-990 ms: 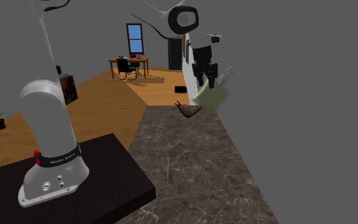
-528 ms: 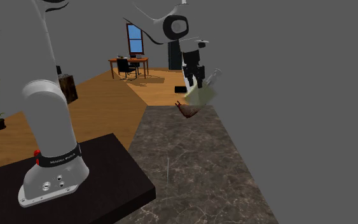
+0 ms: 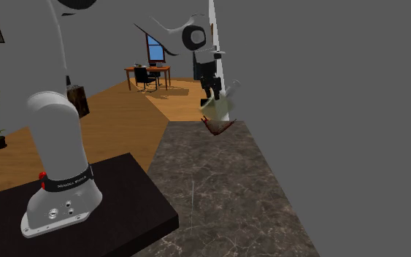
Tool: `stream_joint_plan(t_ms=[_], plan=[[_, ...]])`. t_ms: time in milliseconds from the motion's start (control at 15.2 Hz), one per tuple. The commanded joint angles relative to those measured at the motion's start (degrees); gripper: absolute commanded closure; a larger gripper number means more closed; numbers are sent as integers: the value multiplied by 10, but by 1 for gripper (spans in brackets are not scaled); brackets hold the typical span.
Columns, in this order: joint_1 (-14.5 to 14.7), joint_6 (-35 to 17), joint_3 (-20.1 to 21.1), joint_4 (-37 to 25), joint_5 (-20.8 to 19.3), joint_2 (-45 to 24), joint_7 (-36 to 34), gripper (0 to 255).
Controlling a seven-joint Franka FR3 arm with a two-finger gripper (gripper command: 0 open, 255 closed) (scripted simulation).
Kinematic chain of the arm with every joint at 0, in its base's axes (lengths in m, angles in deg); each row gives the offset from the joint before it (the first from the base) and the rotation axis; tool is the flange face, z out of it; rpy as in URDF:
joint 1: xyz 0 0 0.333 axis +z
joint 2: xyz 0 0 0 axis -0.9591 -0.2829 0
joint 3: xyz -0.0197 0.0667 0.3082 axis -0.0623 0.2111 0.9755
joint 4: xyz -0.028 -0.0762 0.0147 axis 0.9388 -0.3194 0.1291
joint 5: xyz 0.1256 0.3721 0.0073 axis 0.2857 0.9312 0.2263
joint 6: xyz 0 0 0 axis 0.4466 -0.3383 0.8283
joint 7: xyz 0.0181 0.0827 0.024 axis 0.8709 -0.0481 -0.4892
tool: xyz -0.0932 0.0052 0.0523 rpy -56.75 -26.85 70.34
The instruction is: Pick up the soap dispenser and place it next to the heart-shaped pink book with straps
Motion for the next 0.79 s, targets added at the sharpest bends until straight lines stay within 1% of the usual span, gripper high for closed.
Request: stream_joint_plan(t_ms=[0, 396, 726], plan=[[14, 3, 10, -14, -5, -14, -27, 255], [57, 13, 37, -71, -21, -71, -104, 255], [94, 31, 54, -139, -34, -130, -162, 255]])
